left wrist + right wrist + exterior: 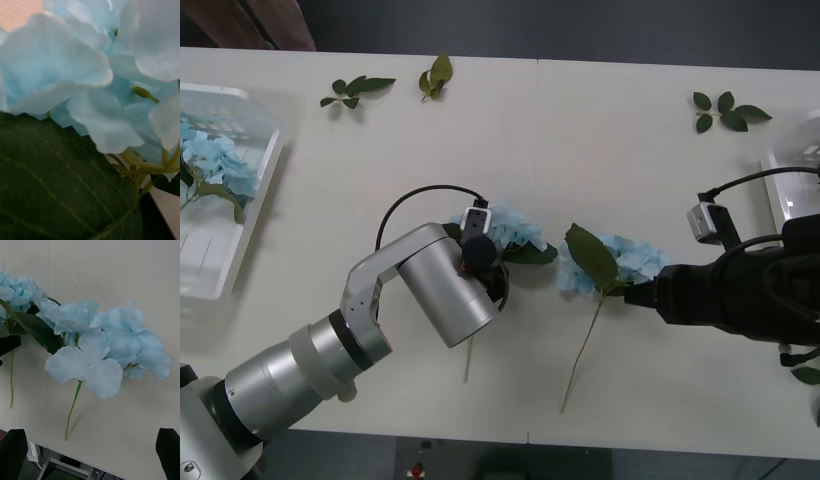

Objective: Put the red flowers into the right box and the blue flowers into the left box

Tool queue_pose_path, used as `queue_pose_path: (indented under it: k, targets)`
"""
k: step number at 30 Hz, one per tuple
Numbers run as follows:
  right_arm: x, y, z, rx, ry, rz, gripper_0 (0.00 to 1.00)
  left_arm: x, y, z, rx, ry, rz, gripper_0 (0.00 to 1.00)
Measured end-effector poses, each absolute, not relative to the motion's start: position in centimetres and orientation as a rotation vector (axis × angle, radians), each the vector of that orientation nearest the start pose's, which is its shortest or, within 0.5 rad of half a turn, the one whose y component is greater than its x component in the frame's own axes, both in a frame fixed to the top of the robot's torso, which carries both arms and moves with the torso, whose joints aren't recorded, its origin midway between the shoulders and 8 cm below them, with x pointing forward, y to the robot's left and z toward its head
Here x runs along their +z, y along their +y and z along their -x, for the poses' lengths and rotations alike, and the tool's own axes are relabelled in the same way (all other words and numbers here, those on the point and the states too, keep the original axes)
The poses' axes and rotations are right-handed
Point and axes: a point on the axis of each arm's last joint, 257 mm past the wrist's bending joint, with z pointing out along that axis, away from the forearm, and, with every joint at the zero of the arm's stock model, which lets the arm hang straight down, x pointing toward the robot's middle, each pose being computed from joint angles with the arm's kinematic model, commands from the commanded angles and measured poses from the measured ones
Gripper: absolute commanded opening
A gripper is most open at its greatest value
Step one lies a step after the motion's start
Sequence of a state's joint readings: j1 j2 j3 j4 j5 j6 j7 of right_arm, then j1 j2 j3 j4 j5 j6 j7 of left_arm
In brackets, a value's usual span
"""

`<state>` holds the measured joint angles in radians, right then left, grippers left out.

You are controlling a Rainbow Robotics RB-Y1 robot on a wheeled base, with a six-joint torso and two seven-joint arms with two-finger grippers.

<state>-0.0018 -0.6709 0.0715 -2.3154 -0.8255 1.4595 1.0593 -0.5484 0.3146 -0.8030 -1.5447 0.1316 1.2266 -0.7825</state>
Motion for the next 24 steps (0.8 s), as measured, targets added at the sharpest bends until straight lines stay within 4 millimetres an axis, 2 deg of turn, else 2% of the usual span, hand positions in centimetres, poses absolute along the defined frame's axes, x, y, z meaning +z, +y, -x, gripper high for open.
queue_pose_path:
  k: [10,16,21,24]
  targets:
    - [-27.1,-18.6,-35.1,0.339,2.631,0.121,1.00,-34.8,5.1,-48.2,-0.018,2.486,-0.258,0.00]
    - [-28.3,-17.4,-35.0,0.277,2.632,0.113,1.00,-34.8,5.1,-48.2,-0.018,2.486,-0.257,0.00]
    - [-30.6,-16.2,-36.0,0.225,2.651,0.123,1.00,-34.4,5.0,-48.5,-0.023,2.479,-0.252,0.00]
    - [-31.8,-15.4,-37.1,0.196,2.648,0.135,1.00,-32.8,4.7,-49.2,-0.060,2.453,-0.223,0.00]
